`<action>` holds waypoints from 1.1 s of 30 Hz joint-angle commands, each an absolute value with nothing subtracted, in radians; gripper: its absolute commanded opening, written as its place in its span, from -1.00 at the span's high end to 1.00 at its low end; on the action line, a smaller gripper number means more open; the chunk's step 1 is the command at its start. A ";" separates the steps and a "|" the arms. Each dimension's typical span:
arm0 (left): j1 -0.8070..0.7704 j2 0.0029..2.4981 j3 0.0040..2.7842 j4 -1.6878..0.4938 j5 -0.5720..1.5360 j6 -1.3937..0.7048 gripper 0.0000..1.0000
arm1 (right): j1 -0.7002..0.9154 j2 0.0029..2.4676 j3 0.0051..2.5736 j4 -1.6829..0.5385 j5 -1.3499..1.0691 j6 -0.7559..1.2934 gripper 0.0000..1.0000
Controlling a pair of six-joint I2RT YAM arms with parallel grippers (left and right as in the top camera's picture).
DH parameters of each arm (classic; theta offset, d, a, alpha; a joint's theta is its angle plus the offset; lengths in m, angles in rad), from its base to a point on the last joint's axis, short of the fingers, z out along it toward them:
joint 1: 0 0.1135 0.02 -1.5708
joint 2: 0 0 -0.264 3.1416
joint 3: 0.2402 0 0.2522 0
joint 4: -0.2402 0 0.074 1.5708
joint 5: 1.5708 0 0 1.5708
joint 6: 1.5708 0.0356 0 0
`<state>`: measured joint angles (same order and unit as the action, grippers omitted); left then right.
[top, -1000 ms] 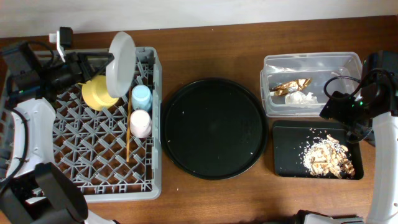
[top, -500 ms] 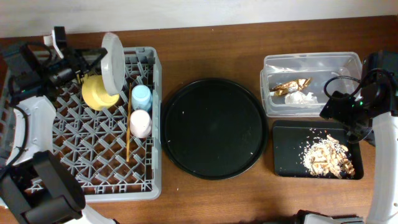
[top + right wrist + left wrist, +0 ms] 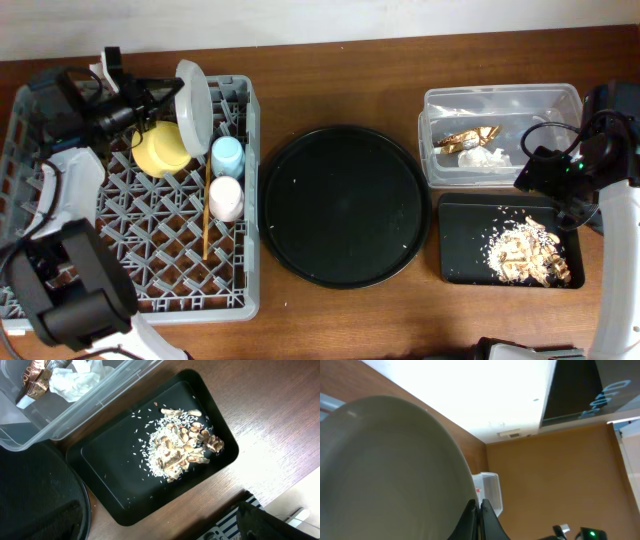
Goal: Sort waste into correct bins and load items into the dishwasher rack
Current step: 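Stand the white plate upright in the rack with the left gripper, then release the plate and withdraw the left gripper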
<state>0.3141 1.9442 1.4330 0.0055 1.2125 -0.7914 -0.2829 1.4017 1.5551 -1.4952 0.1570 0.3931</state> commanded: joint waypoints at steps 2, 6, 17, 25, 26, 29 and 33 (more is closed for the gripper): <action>0.312 1.983 1.441 0.053 1.180 -0.791 0.71 | -0.289 1.402 1.565 -1.496 0.170 0.401 -0.97; 0.313 1.980 1.448 0.235 1.253 -0.846 -0.99 | -0.289 1.402 1.565 -1.496 0.170 0.401 -0.97; 0.343 1.747 1.510 0.156 1.229 -0.927 -0.99 | -0.289 1.402 1.565 -1.496 0.170 0.401 -0.97; 0.260 1.375 1.507 -1.044 -0.082 -0.331 -0.99 | -0.289 1.402 1.565 -1.496 0.170 0.401 -0.97; 0.251 1.374 1.507 -1.089 -0.110 -0.331 -0.99 | -0.289 1.402 1.565 -1.496 0.170 0.401 -0.97; 0.251 1.376 1.507 -1.148 -0.110 -0.331 -0.99 | -0.289 1.402 1.565 -1.496 0.170 0.401 -0.97; 0.251 1.376 1.507 -1.149 -0.110 -0.331 -0.99 | -0.289 1.402 1.565 -1.496 0.170 0.401 -0.97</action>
